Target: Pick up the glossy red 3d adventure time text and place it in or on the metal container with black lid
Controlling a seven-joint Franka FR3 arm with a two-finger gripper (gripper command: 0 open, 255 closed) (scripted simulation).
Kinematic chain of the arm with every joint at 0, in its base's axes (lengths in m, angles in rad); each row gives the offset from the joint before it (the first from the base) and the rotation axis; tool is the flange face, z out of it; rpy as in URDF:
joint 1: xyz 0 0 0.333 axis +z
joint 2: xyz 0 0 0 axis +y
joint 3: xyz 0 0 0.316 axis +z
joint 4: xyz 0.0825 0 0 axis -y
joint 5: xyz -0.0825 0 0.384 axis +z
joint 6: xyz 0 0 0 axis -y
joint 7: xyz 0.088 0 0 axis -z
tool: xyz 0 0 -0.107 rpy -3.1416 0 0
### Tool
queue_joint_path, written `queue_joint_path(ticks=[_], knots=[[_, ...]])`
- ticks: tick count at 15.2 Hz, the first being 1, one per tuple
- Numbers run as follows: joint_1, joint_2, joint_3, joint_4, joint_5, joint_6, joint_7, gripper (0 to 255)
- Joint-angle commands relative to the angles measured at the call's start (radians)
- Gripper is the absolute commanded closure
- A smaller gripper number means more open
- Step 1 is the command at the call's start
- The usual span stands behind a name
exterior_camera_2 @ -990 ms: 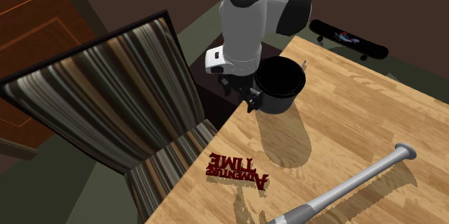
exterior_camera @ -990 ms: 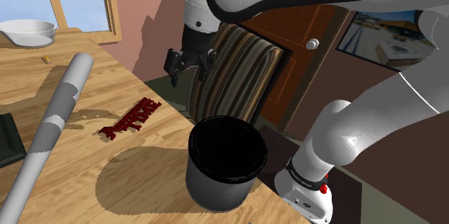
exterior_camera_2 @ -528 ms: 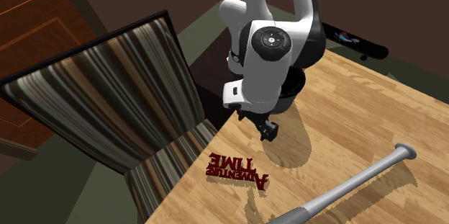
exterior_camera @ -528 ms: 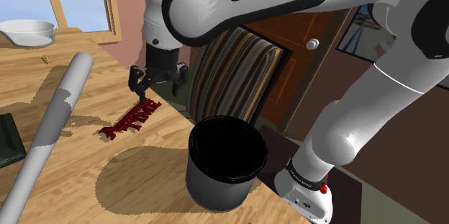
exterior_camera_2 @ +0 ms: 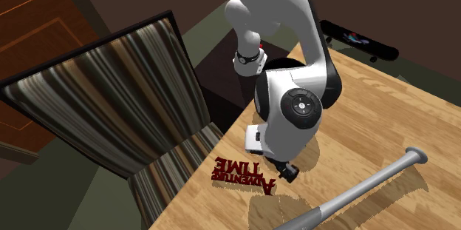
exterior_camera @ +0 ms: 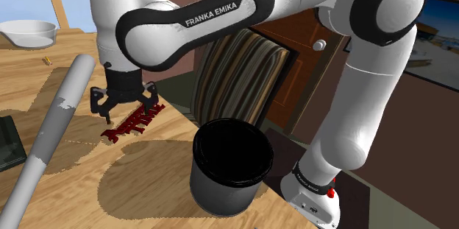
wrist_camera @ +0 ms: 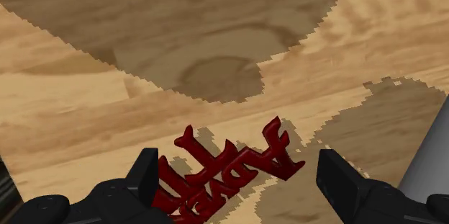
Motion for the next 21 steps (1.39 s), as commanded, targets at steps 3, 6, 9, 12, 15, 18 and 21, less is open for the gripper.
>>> queue_joint_path(ticks=[3, 6, 9, 12, 15, 18, 21], knots=[[0.081, 0.19, -0.022, 0.169, -0.11, -0.024, 0.127, 0], [0.087, 0.203, -0.029, 0.159, -0.117, -0.002, 0.132, 0], [0.092, 0.222, -0.036, 0.143, -0.13, 0.03, 0.141, 0], [0.097, 0.239, -0.042, 0.132, -0.142, 0.057, 0.148, 0], [0.097, 0.24, -0.042, 0.132, -0.142, 0.057, 0.148, 0], [0.097, 0.24, -0.042, 0.132, -0.142, 0.057, 0.148, 0], [0.097, 0.24, -0.042, 0.132, -0.142, 0.057, 0.148, 255]])
